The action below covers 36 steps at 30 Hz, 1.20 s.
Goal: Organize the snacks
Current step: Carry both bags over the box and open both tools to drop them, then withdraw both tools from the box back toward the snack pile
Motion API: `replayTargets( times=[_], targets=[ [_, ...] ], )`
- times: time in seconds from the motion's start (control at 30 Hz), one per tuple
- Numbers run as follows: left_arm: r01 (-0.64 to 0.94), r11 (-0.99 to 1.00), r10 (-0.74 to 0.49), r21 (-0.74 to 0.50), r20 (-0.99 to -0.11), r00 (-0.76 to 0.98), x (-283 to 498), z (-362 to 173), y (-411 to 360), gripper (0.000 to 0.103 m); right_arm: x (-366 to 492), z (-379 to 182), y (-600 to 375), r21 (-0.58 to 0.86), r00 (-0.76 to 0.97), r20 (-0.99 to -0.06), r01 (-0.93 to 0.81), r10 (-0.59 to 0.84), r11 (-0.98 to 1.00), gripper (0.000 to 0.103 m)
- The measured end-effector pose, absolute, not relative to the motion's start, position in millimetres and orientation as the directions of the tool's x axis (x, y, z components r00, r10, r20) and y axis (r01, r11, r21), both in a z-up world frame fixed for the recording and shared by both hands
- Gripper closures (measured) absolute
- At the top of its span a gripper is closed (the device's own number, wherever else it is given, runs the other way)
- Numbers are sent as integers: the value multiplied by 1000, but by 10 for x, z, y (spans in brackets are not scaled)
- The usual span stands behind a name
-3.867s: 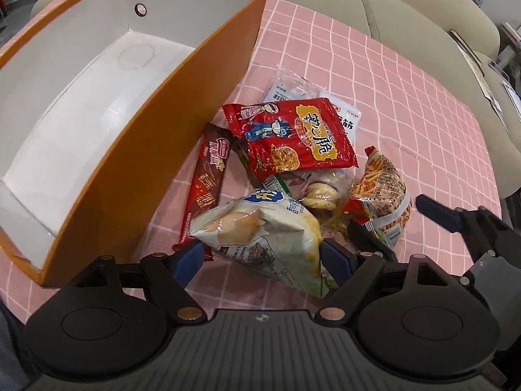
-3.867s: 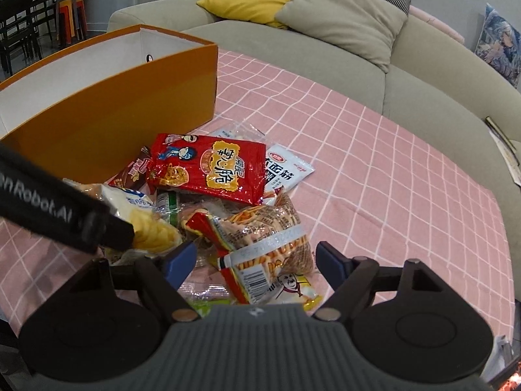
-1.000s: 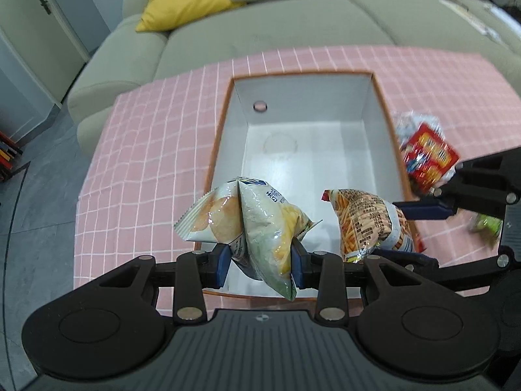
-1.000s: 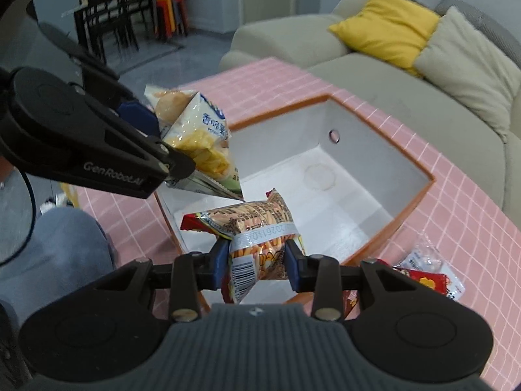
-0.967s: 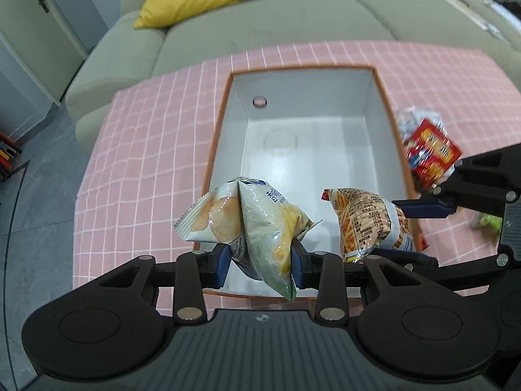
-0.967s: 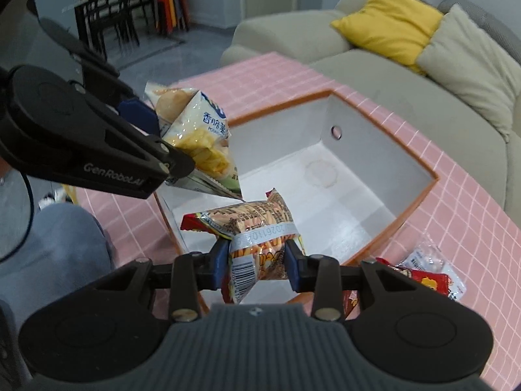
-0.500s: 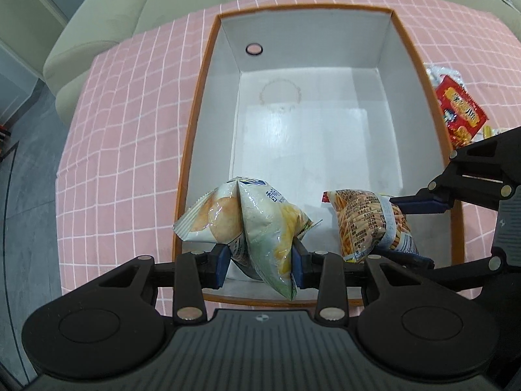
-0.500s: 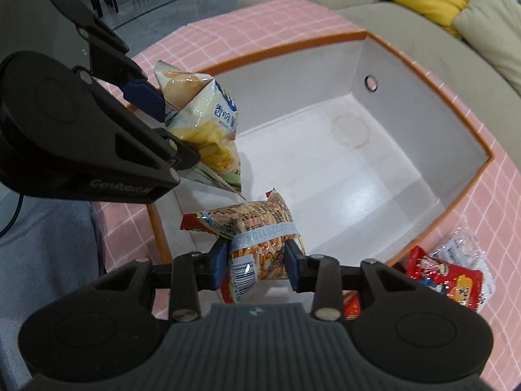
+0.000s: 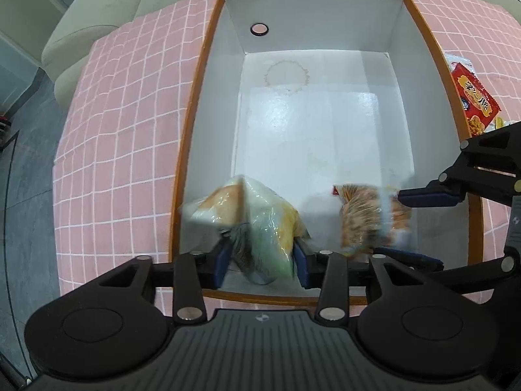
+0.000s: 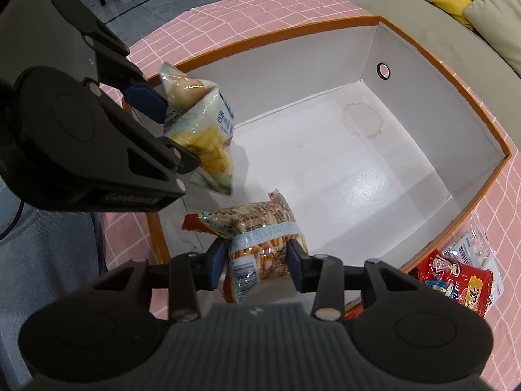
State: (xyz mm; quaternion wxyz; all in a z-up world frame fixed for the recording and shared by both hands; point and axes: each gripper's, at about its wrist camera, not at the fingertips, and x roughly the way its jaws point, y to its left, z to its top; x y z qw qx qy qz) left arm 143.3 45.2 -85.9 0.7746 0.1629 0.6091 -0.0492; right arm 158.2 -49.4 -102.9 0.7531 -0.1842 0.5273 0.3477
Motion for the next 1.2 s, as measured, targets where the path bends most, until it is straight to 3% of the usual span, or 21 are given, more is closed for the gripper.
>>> replayTargets(
  times=[0.1, 0.27, 0.47, 0.83, 1.2],
  targets=[
    [275, 940, 126, 200, -956, 263, 1411, -825, 451, 52, 1570, -1024, -485, 87, 205, -922, -714, 327, 694, 62],
    [274, 937, 134, 217, -947, 292, 1351, -709, 457, 41, 1559, -955, -517, 77, 229, -916, -707, 330, 703, 43],
    [256, 942, 117, 215, -930, 350, 1274, -474, 478, 36, 1469, -745, -578, 61, 276, -895, -704, 352, 708, 31],
    [198, 963, 56, 182, -855, 516, 935, 18, 346, 32, 1216, -276, -955, 61, 429, -802, -632, 415, 772, 24],
    [137, 982, 2, 127, -741, 671, 504, 302, 54, 29, 806, -23, -1446, 26, 607, -693, -519, 390, 854, 22]
  ],
)
